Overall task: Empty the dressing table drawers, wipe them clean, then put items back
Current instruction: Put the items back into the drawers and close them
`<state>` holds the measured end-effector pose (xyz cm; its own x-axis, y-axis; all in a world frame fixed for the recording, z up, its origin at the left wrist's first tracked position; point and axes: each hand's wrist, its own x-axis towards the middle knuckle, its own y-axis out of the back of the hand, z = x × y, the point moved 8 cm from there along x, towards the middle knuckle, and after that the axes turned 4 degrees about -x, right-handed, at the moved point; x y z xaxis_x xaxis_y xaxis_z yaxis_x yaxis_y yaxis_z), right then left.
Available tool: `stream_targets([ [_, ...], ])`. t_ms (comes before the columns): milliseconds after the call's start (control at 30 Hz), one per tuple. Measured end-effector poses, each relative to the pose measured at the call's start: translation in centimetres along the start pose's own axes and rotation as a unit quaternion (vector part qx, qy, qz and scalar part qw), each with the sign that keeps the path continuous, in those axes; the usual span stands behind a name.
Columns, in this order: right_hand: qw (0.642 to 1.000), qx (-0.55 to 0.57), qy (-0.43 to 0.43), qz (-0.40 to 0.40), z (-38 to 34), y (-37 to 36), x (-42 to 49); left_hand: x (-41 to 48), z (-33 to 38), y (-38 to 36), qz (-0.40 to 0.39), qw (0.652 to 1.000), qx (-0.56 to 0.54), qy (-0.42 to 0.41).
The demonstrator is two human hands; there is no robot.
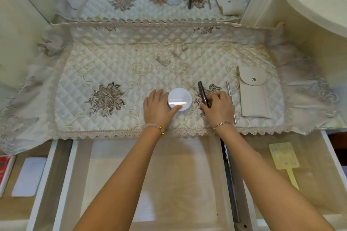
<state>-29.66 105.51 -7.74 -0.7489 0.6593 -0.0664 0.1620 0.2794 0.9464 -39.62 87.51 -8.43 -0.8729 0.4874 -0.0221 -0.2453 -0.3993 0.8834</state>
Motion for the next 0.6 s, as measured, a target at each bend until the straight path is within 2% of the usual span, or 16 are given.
stream_targets([
  [233, 0.998, 0.065, -0.024, 0.004, 0.9, 0.1, -0.9, -1.7, 0.9, 0.4, 0.041, 0.98, -0.184, 0.064],
  [333, 0.994, 0.101, -0.043, -0.01, 2.0, 0.3, -2.0, -2.6, 1.2, 0.6, 0.056, 0.956, -0.273, 0.091],
  [433, 0.984, 0.163, -0.063, -0.027, 2.8, 0.8, -3.8, -4.2, 1.0, 1.6, 0.09, 0.937, -0.314, 0.12],
  [600, 0.949, 0.284, -0.11, -0.083, 4.1, 0.2, -8.2, -9.4, -1.2, 1.7, 0.082, 0.884, -0.414, 0.201],
])
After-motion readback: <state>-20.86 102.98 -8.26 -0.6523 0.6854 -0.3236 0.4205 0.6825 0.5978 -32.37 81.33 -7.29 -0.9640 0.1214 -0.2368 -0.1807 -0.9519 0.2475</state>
